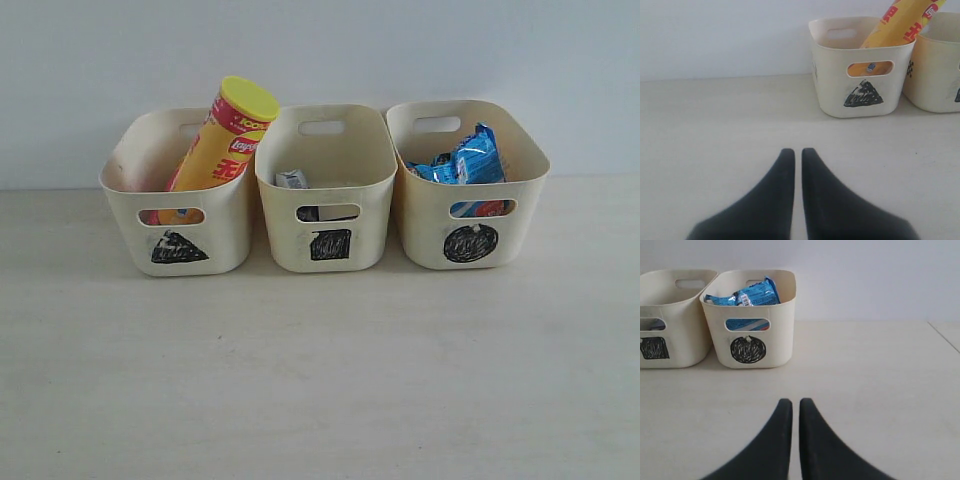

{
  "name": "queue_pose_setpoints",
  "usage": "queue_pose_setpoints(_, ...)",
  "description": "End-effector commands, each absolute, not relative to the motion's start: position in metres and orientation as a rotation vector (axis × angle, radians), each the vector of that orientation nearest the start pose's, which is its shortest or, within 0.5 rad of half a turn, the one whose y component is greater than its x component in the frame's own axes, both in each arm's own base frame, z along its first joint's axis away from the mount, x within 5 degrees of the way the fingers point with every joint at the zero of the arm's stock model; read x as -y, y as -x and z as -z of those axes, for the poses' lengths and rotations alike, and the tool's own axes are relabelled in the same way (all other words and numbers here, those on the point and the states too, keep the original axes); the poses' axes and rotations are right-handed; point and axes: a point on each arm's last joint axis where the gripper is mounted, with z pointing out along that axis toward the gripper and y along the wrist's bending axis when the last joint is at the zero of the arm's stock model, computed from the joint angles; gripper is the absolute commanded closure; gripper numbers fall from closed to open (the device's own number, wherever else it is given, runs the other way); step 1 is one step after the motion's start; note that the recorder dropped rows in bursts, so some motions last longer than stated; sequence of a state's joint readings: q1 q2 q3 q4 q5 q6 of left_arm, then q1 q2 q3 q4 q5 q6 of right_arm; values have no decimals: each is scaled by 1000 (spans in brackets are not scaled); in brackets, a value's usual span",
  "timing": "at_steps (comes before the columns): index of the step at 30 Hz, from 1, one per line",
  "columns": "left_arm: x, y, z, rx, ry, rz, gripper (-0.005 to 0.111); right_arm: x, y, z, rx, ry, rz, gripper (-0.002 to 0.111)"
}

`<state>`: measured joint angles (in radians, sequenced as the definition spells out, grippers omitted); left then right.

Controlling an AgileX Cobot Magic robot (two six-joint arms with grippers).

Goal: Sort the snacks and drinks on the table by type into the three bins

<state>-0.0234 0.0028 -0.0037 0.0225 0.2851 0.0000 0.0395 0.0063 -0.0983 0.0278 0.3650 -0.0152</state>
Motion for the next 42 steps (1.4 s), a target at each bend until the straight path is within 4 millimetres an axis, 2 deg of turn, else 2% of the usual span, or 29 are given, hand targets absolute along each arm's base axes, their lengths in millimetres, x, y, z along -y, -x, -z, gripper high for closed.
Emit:
queue_pose_setpoints(1,1,-55,-188,-1762,-22,6,102,-3,-52,-199,-1762,37,-34,106)
queue_pose_setpoints(5,1,-55,-188,-1762,-22,6,102,-3,-54,-186,-1781,37,-33,106)
queue_pose_setpoints(42,1,-55,-188,-1762,-22,6,102,-2,-54,-184,-1807,47,-15,106)
